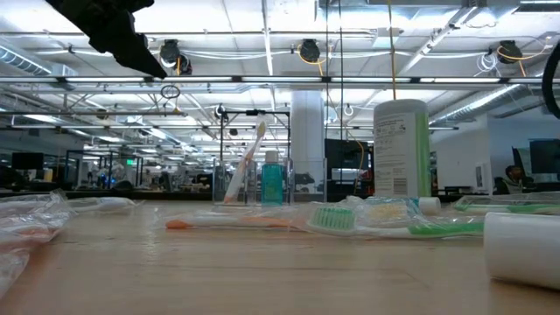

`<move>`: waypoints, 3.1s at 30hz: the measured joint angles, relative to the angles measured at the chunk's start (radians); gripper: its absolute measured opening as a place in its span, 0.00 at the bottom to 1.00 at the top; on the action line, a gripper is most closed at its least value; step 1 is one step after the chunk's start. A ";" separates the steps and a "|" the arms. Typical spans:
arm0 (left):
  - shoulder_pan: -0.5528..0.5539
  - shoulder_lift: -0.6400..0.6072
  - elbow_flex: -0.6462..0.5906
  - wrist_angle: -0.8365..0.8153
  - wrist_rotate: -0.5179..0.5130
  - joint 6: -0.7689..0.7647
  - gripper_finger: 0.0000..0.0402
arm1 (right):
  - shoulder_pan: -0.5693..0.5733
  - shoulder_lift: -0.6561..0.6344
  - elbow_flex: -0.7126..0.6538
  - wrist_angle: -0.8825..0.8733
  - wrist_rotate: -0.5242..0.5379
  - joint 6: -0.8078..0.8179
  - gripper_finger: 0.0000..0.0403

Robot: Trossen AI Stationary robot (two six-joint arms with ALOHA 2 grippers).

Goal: Pick & Place toothbrushing station
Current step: Put the bottom right orange toothbrush into the transparent organizer

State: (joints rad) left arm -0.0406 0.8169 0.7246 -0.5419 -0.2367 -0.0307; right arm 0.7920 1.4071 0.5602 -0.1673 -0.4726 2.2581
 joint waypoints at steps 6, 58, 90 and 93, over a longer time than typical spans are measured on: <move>0.000 0.000 0.000 0.007 0.000 0.000 0.44 | 0.002 -0.001 0.001 -0.058 0.034 -0.051 0.22; 0.000 0.009 0.000 0.115 0.022 0.052 0.44 | -0.378 -0.355 0.000 0.425 1.170 -1.352 0.00; 0.003 0.481 0.000 0.896 0.121 0.297 0.44 | -0.773 0.126 0.038 1.302 0.615 -1.878 0.00; -0.004 0.482 0.000 0.899 0.119 0.444 0.44 | -0.773 0.125 0.045 1.300 0.569 -1.854 0.00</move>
State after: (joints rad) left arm -0.0450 1.2985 0.7250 0.3573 -0.1180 0.4131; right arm 0.0193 1.5324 0.6048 1.1330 0.0962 0.4044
